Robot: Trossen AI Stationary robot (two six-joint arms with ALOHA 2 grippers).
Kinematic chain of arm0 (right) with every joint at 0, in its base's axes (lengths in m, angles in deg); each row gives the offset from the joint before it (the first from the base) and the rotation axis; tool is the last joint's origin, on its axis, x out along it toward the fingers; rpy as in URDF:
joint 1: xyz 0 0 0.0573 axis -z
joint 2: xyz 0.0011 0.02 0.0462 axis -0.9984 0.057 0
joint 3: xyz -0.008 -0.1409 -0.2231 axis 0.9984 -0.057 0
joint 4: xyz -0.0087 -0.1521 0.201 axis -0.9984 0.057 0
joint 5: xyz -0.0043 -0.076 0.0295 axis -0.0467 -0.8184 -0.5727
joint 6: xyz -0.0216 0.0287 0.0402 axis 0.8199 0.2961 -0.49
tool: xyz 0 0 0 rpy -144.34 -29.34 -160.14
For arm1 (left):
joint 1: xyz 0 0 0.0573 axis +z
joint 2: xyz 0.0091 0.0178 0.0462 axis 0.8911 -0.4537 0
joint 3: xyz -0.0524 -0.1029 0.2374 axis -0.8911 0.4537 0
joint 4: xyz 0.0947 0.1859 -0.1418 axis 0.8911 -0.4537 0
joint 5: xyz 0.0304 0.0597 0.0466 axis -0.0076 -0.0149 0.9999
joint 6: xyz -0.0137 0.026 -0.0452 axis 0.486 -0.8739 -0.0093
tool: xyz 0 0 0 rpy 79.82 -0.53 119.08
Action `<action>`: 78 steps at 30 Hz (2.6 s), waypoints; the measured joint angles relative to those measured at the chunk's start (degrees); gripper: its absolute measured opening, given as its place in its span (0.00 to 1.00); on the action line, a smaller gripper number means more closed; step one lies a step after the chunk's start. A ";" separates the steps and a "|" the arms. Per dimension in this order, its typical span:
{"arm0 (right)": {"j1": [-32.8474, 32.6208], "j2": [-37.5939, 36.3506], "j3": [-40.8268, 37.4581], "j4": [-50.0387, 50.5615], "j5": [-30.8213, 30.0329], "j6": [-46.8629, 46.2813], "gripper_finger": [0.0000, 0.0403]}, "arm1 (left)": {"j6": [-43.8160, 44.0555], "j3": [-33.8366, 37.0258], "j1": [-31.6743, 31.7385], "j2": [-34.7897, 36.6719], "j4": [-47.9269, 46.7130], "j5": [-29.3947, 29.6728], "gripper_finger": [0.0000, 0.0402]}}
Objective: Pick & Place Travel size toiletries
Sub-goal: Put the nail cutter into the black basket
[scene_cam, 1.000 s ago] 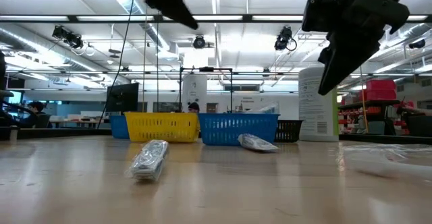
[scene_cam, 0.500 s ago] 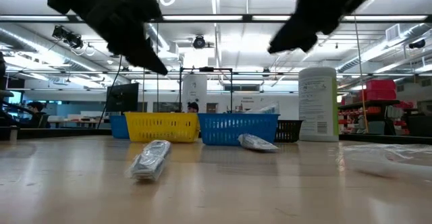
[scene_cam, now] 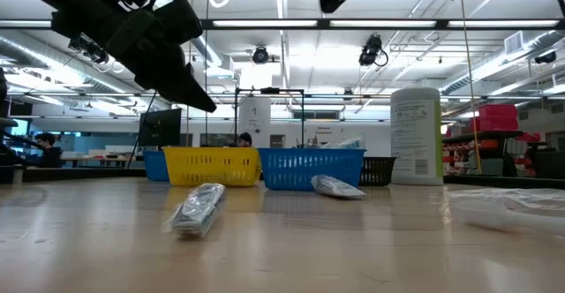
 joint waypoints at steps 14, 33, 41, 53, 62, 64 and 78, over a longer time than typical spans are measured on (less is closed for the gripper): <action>-1.80 23.02 18.87 16.94 0.20 11.69 0.41 | 0.62 0.03 0.01 -0.23 1.12 0.13 0.24; -1.09 37.02 20.29 12.88 9.50 16.83 0.65 | -0.24 0.01 0.00 -0.23 2.69 0.11 0.24; -0.47 37.67 20.40 13.60 10.02 12.85 0.53 | -0.37 0.01 0.00 -0.23 2.33 0.11 0.24; -0.99 35.56 20.26 18.18 8.35 8.25 0.16 | -0.37 0.01 0.00 -0.23 2.24 0.11 0.24; -0.59 17.13 20.11 49.05 -11.39 6.10 0.15 | -0.34 0.01 0.00 -0.23 2.27 0.20 0.24; -0.55 12.50 20.11 57.44 -22.96 5.47 0.15 | -0.34 0.01 0.00 -0.23 2.29 0.63 0.24; 16.17 -1.21 15.48 70.10 -50.71 -6.89 0.20 | -0.05 0.01 0.00 -0.24 2.53 3.32 0.24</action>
